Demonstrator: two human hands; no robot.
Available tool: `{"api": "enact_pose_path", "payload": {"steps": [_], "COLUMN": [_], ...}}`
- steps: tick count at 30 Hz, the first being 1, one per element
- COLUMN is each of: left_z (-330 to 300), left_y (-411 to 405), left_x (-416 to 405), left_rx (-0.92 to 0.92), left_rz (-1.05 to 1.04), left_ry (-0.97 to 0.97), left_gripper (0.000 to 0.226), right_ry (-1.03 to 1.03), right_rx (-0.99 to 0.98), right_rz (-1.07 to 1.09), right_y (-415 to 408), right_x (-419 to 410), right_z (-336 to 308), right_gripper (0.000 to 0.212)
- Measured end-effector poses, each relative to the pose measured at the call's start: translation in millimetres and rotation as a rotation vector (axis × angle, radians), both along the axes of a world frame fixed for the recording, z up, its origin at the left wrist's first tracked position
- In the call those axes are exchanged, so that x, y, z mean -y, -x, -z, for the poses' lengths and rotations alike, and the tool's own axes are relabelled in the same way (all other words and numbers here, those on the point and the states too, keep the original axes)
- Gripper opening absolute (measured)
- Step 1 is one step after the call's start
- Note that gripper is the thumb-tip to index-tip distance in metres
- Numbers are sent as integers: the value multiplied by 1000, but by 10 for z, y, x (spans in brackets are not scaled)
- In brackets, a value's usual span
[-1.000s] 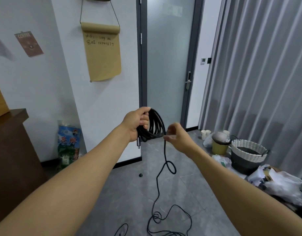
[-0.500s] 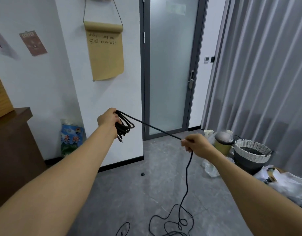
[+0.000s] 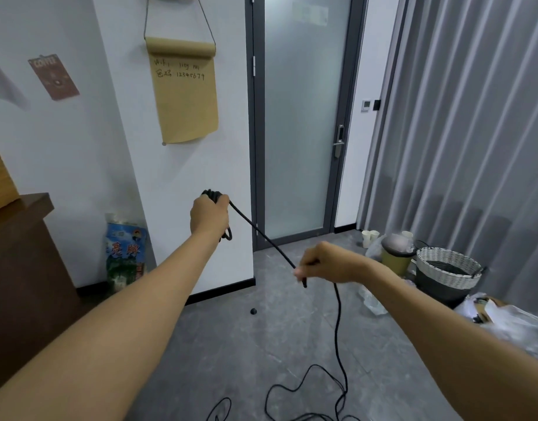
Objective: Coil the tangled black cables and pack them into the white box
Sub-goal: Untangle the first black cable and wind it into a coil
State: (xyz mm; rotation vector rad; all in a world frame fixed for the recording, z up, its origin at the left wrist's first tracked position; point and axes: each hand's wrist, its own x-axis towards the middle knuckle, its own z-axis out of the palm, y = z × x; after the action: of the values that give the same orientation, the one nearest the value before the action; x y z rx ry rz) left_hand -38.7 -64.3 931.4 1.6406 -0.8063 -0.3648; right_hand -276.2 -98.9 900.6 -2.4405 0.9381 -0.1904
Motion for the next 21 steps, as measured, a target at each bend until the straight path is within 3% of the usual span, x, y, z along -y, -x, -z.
{"api": "enact_pose_path", "payload": {"steps": [3, 8, 12, 16, 21], "left_z": [106, 149, 88, 109, 128], "left_y": [161, 511, 771, 841, 838], "left_x": [-20, -130, -235, -261, -272], "left_rx": [82, -88, -372, -519, -751], "left_rz": [128, 437, 629, 721, 802], "left_ry": [-93, -58, 36, 30, 38], "left_gripper": [24, 30, 26, 25, 33], "right_ry": [-15, -163, -5, 170, 208], "right_rx": [177, 495, 685, 740, 714], "right_rz": [-30, 48, 240, 379, 521], "right_y": [-189, -473, -617, -604, -466], "right_x": [-112, -180, -98, -10, 188], "right_z": [-320, -561, -527, -524, -525], "right_gripper": [26, 29, 22, 25, 32]}}
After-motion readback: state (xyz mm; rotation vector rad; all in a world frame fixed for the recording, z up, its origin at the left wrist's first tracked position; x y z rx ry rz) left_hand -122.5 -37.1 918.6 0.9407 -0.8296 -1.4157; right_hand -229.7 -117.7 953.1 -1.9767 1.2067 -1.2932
